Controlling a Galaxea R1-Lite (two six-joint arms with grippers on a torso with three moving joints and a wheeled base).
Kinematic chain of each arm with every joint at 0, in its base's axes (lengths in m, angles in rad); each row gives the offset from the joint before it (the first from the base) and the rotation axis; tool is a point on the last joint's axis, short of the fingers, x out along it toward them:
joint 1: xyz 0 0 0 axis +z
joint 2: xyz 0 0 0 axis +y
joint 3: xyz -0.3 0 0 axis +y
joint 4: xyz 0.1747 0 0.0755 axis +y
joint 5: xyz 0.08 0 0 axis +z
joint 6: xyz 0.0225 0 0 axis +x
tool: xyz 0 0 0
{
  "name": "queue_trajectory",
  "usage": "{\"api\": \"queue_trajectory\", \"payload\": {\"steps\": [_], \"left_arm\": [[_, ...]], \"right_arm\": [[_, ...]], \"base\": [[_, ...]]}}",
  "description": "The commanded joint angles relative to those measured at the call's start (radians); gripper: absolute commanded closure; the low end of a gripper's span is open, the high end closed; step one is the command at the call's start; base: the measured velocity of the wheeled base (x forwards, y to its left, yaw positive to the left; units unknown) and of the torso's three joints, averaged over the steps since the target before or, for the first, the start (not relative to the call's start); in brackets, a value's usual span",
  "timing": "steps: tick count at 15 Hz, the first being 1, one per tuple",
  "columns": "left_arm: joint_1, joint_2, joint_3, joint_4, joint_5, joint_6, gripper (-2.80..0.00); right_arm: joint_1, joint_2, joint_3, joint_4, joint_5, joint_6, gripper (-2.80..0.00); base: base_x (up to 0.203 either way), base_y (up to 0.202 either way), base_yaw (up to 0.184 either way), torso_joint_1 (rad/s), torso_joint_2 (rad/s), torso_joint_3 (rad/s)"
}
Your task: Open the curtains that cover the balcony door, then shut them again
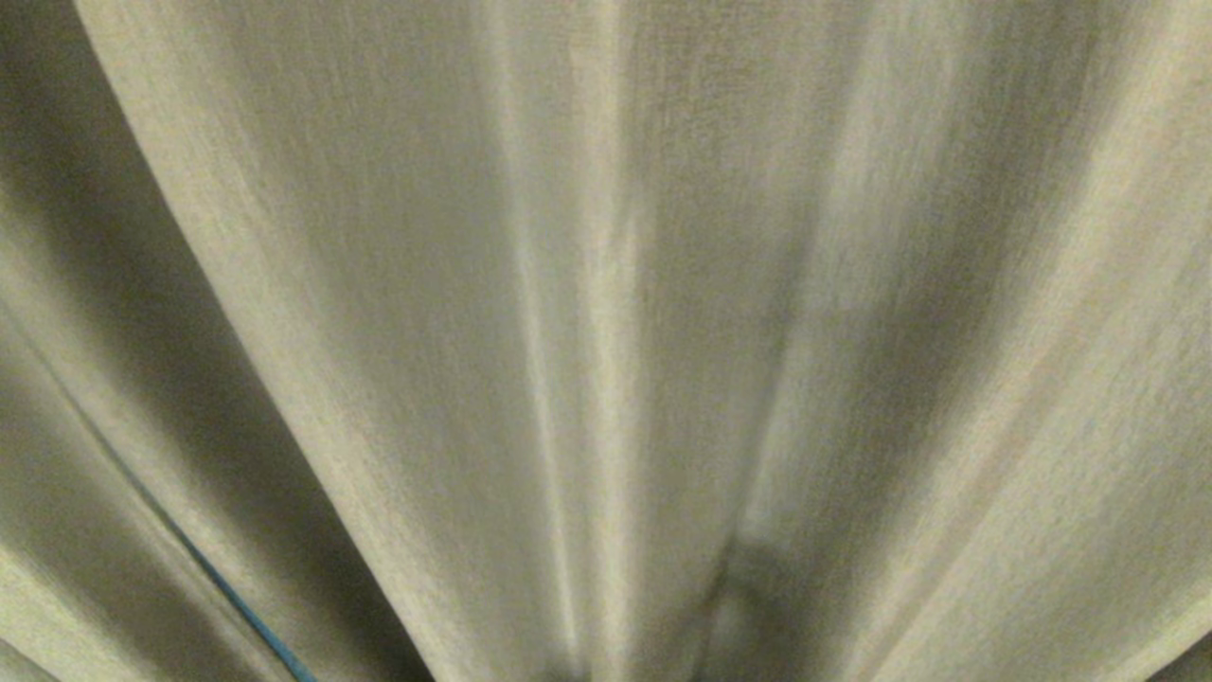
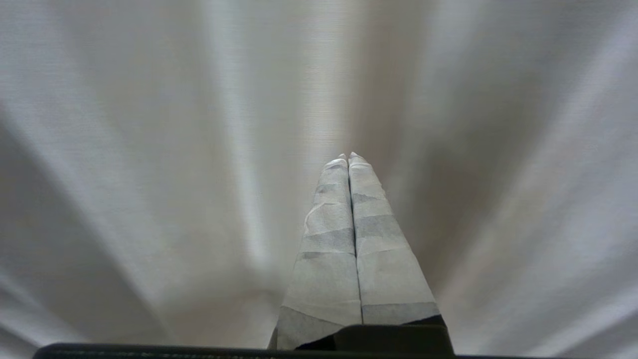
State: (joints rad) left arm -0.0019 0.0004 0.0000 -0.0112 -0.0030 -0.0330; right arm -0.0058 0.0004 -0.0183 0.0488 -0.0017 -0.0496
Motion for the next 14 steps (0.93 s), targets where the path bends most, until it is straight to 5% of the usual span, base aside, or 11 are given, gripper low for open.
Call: {"api": "queue_trajectory", "payload": {"steps": [1,14], "left_arm": [[0.000,0.000,0.000,-0.001,0.000,-0.001,0.00],[0.000,0.000,0.000,-0.001,0.000,-0.001,0.00]], "right_arm": [[0.000,0.000,0.000,0.000,0.000,-0.001,0.00],[0.000,0.000,0.000,0.000,-0.001,-0.001,0.00]], "base": [[0.000,0.190,0.000,0.002,0.00,0.005],[0.000,0.190,0.000,0.001,0.00,0.004]]}}
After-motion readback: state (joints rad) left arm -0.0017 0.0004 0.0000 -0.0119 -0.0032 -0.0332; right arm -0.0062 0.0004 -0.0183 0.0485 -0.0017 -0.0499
